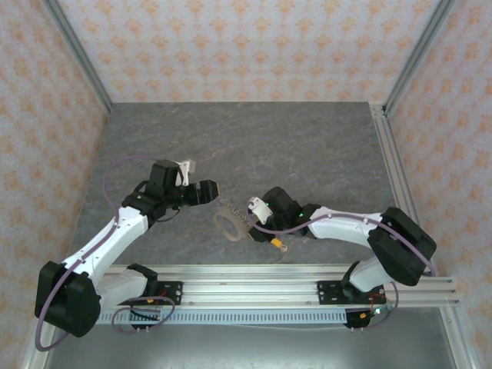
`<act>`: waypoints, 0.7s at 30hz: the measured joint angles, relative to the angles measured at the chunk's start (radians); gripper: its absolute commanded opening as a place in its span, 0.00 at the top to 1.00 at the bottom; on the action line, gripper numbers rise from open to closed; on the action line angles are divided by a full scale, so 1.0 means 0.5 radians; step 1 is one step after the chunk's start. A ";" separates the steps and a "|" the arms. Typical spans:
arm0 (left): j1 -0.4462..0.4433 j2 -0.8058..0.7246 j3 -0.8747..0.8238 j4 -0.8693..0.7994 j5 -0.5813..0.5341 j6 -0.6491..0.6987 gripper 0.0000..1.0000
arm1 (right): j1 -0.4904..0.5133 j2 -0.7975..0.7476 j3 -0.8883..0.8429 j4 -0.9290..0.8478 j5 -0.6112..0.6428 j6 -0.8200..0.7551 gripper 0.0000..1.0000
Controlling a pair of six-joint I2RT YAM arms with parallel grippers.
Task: Put the keys on the keyring
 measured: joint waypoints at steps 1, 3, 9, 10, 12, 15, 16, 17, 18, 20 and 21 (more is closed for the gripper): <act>0.000 0.000 0.000 -0.001 0.000 0.000 0.13 | 0.000 0.020 0.000 0.000 -0.007 -0.002 0.79; 0.000 0.000 -0.002 -0.001 0.001 0.000 0.13 | 0.000 0.059 0.000 0.000 -0.015 -0.006 0.81; 0.000 0.000 -0.011 -0.008 0.001 0.001 0.13 | 0.000 0.130 0.000 0.001 -0.037 -0.009 0.83; 0.000 0.001 -0.011 -0.008 0.001 0.001 0.13 | 0.000 0.134 0.000 0.001 -0.037 -0.014 0.83; 0.000 0.007 -0.011 -0.008 0.001 0.001 0.14 | 0.000 0.138 0.000 0.001 -0.037 -0.022 0.83; 0.000 0.020 -0.011 -0.013 0.001 0.001 0.14 | 0.000 0.138 0.000 0.001 -0.040 -0.027 0.78; 0.000 0.024 -0.012 -0.015 0.001 0.000 0.14 | 0.000 0.137 0.000 0.001 -0.043 -0.032 0.78; 0.000 0.026 -0.012 -0.015 0.001 0.000 0.14 | 0.000 0.134 0.000 0.001 -0.043 -0.035 0.77; 0.000 0.027 -0.013 -0.016 0.001 0.000 0.14 | 0.000 0.124 0.000 0.001 -0.044 -0.037 0.77; 0.008 0.027 -0.013 -0.015 0.006 -0.001 0.15 | 0.000 0.085 -0.001 0.002 -0.044 -0.037 0.77; 0.011 0.027 -0.014 -0.015 0.007 -0.001 0.15 | 0.002 0.069 -0.002 0.005 -0.044 -0.037 0.76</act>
